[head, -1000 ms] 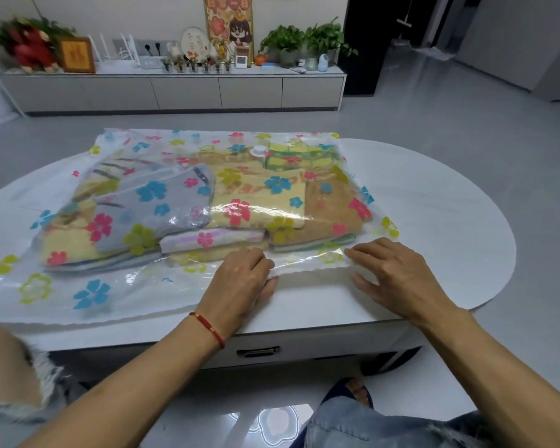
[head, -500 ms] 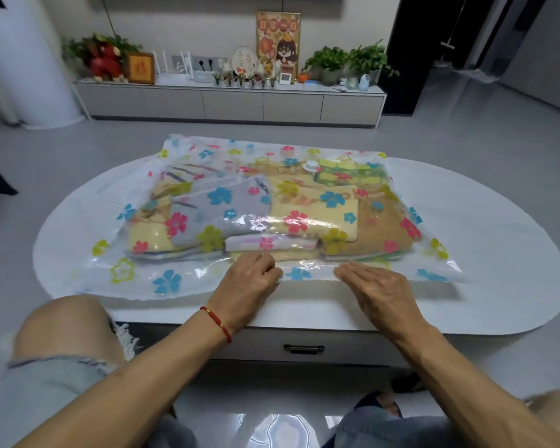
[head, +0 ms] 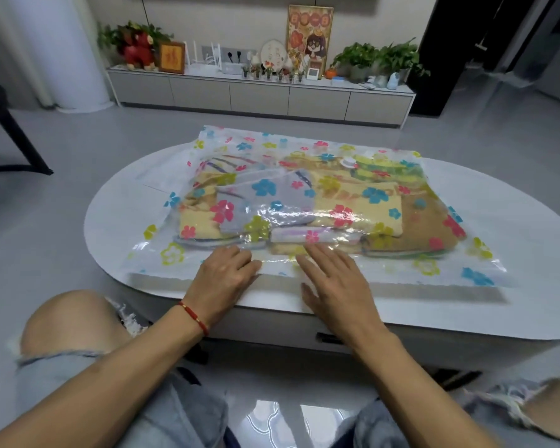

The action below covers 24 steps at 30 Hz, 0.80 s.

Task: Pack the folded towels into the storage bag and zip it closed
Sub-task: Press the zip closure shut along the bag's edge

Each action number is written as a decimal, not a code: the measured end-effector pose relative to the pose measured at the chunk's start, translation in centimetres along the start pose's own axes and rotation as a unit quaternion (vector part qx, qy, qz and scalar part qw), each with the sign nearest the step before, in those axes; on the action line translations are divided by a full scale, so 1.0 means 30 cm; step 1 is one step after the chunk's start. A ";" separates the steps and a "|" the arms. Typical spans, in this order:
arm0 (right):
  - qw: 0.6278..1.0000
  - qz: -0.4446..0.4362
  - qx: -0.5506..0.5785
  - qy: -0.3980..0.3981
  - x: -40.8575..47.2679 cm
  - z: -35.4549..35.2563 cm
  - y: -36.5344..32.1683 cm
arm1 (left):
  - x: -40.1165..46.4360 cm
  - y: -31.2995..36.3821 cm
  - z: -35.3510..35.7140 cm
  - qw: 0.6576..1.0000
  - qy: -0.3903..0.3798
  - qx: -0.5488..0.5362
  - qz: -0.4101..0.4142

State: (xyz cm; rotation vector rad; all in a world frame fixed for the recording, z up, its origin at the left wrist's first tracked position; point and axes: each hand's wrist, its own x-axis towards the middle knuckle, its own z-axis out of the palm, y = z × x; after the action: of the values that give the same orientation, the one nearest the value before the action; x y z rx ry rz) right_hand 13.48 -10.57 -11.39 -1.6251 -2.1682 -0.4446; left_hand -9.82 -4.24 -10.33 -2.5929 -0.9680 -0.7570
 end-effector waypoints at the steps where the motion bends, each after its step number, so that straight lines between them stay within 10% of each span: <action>1: 1.000 -0.026 0.007 -0.014 0.039 0.020 -0.059 | 0.000 -0.005 -0.005 1.000 0.000 -0.001 0.001; 24: 0.985 0.080 0.148 0.031 0.021 0.167 -0.173 | -0.316 -0.444 -0.234 0.957 -0.149 0.053 -0.242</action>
State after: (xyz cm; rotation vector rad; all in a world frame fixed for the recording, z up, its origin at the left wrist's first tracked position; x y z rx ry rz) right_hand 7.74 -9.12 -15.54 -1.5781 -1.9325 -0.1170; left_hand -27.44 -2.33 -8.92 -2.4398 -1.7227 -0.3993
